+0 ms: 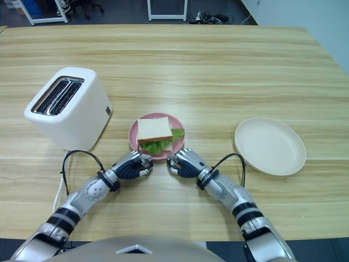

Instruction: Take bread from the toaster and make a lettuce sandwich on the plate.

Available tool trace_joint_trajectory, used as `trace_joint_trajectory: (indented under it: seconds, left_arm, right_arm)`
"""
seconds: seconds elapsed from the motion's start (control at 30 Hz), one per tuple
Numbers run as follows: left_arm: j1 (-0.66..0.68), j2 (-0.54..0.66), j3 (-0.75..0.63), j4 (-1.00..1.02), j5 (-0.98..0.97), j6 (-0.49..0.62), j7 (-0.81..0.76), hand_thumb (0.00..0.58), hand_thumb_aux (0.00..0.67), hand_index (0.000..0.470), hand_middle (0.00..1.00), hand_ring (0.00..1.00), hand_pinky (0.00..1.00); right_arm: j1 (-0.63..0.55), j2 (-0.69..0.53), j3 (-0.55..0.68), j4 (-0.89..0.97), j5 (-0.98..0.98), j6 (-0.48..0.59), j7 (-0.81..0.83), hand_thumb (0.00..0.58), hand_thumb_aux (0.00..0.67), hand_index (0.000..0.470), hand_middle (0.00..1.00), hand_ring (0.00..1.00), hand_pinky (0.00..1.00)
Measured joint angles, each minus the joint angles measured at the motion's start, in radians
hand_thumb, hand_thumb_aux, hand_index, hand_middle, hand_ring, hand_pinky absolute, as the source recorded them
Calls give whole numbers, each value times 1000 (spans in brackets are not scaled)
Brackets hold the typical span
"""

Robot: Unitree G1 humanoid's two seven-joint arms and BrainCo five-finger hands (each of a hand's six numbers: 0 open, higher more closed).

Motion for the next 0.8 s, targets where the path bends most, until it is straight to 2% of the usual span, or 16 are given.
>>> trace_joint_trajectory:
  seconds: [0.17, 0.3, 0.33, 0.37, 0.4, 0.43, 0.47, 0.6, 0.7, 0.8]
  left_arm:
    - [-183, -78, -29, 244, 68, 65, 209, 580, 670, 470, 1000, 1000, 1000]
    - [-279, -118, -52, 402, 76, 94, 298, 580, 670, 470, 1000, 1000, 1000]
    - [-291, -124, -56, 429, 77, 94, 317, 580, 670, 470, 925, 925, 925]
    - [-293, -129, -56, 445, 76, 92, 343, 487, 402, 282, 0, 0, 0]
    - [-291, -131, -56, 453, 74, 77, 373, 0, 0, 0, 0, 0, 0]
    - [-285, -130, -56, 455, 72, 46, 408, 0, 0, 0, 0, 0, 0]
    - [-275, -125, -56, 444, 73, 11, 433, 0, 0, 0, 0, 0, 0]
    - [-194, -108, -30, 342, 50, -158, 527, 0, 0, 0, 0, 0, 0]
    - [-91, -108, 22, 212, 11, -286, 580, 0, 0, 0, 0, 0, 0]
    - [-21, -135, 94, 106, -66, -336, 600, 0, 0, 0, 0, 0, 0]
  right_arm:
    - [-167, 105, -8, 246, 39, 69, -78, 580, 670, 470, 1000, 1000, 1000]
    - [-244, 151, -16, 398, 82, 90, -106, 580, 670, 470, 1000, 1000, 1000]
    - [-253, 156, -16, 423, 86, 88, -114, 580, 670, 470, 1000, 1000, 1000]
    - [-257, 159, -14, 441, 97, 86, -125, 580, 670, 470, 1000, 1000, 1000]
    - [-257, 158, -13, 448, 102, 79, -139, 559, 541, 380, 969, 969, 969]
    - [-255, 155, -12, 450, 103, 61, -161, 441, 342, 240, 165, 165, 165]
    - [-250, 151, -12, 447, 104, 37, -186, 0, 0, 0, 0, 0, 0]
    - [-197, 117, -20, 363, 110, -95, -294, 0, 0, 0, 0, 0, 0]
    - [-95, 103, -65, 227, 150, -202, -376, 0, 0, 0, 0, 0, 0]
    - [-17, 111, -100, 114, 181, -239, -401, 0, 0, 0, 0, 0, 0]
